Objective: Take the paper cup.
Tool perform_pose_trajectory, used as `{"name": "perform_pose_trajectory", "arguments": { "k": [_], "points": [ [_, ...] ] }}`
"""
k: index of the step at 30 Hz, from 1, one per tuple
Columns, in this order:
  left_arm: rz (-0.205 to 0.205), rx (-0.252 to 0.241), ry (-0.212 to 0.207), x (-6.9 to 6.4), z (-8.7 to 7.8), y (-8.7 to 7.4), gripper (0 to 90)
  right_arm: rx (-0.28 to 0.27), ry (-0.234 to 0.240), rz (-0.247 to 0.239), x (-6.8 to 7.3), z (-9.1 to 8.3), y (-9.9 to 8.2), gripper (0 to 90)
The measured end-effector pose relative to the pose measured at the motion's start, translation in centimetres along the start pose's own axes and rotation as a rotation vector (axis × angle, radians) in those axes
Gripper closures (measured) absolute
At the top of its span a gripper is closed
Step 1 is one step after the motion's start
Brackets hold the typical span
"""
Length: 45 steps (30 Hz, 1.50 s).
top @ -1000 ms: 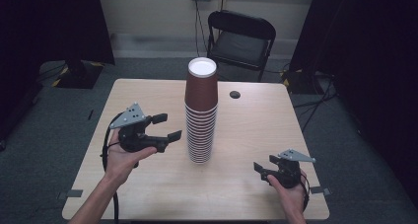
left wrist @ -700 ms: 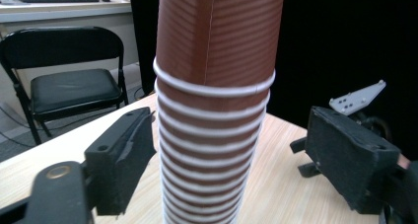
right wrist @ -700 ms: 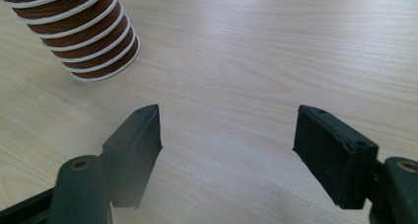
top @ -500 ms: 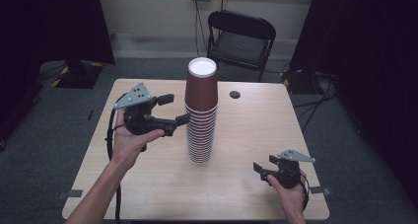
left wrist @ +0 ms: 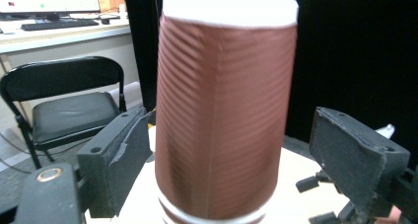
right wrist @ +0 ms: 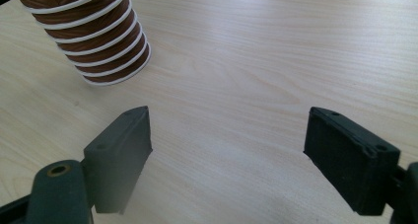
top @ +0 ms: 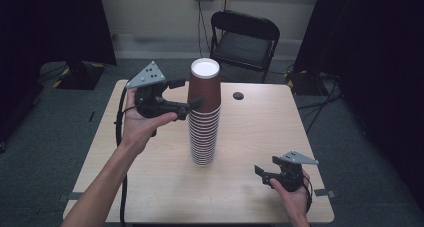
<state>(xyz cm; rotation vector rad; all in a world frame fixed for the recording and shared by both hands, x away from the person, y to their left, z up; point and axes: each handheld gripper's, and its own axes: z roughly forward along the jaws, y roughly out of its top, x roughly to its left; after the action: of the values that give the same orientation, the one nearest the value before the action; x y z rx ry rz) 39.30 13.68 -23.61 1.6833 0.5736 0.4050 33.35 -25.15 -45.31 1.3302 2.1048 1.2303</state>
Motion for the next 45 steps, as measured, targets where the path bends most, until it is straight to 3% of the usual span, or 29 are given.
{"name": "perform_pose_trajectory", "arguments": {
  "k": [4, 6, 9, 11, 18, 23, 32, 45],
  "points": [
    [0.025, -0.018, 0.018, 0.3, 0.8, 0.6, 16.1, 0.003, 0.000, 0.005, -0.2, 0.1, 0.0, 17.5],
    [0.014, -0.009, -0.021, 0.5, 1.4, 0.9, 15.6, -0.002, 0.005, 0.009, -0.2, 0.0, -0.1, 17.4],
    [0.015, 0.017, -0.014, 0.4, 2.4, 1.3, 15.5, -0.003, 0.006, 0.013, -0.2, 0.0, -0.1, 17.4],
    [0.008, 0.031, -0.031, 0.6, 3.2, 1.4, 15.1, 0.000, 0.008, 0.013, -0.2, 0.0, -0.1, 17.5],
    [-0.001, 0.065, -0.039, 0.8, 5.1, 0.7, 12.9, 0.018, 0.030, 0.019, -0.4, 0.2, -0.2, 19.3],
    [0.029, 0.116, -0.012, 0.4, 6.1, 0.0, 11.2, 0.020, 0.053, 0.023, -0.4, 0.3, -0.3, 20.4],
    [0.034, 0.126, 0.005, 0.5, 6.5, -0.6, 5.4, 0.031, 0.057, 0.016, -0.4, 0.4, -0.3, 20.9],
    [0.015, 0.114, -0.004, 0.5, 6.1, -1.0, 9.1, 0.033, 0.055, 0.020, -0.5, 0.5, -0.4, 21.0]
  ]
}}
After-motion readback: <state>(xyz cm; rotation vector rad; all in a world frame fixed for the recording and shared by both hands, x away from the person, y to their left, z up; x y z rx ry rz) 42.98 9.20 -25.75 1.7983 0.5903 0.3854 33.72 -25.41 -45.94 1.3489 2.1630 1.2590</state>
